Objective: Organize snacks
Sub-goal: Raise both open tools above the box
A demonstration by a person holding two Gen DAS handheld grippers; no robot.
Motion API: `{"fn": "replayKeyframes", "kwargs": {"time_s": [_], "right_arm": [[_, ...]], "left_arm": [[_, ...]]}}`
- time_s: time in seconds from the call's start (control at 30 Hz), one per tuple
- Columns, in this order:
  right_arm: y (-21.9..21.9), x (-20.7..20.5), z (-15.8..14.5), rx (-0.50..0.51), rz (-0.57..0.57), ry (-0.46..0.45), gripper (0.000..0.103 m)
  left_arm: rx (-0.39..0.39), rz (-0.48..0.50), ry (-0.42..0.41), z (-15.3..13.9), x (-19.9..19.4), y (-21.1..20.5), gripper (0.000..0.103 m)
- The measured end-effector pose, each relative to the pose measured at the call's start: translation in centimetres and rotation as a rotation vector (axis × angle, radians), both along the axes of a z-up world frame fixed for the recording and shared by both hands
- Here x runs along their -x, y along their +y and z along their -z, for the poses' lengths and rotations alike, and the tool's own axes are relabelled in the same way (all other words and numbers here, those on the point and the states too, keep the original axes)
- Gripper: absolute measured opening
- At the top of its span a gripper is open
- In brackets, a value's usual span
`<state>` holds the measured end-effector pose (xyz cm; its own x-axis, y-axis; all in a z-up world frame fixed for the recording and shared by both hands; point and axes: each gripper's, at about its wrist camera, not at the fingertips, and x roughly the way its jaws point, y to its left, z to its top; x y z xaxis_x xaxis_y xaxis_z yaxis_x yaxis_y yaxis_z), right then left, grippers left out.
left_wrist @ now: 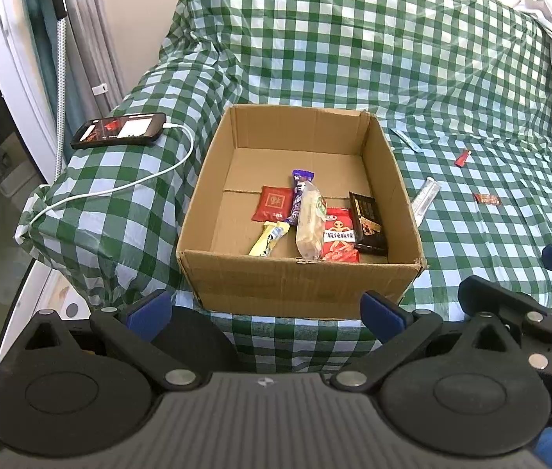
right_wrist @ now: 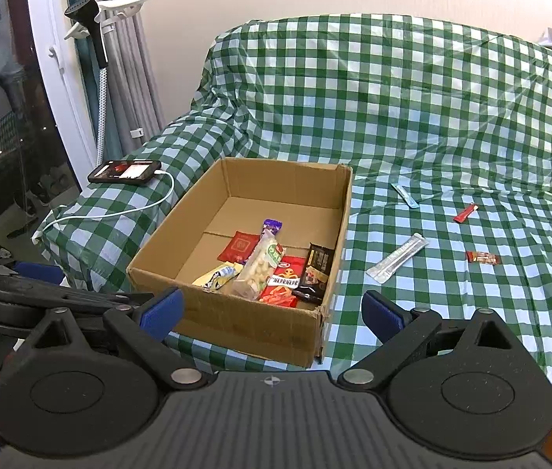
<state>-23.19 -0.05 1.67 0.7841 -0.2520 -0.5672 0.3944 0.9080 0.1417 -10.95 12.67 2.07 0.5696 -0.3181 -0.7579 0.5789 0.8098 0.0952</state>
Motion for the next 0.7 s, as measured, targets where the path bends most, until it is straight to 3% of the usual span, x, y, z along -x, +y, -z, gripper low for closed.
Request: {"fn": "replayKeyframes", "kwargs": {"time_s": [0.7], "right_arm": [[-1.5, -1.2, 1.0, -0.050, 0.011, 0.033, 0.098]], "left_arm": [[-0.053, 0.022, 0.029, 1.2, -1.0, -1.8, 0.103]]}}
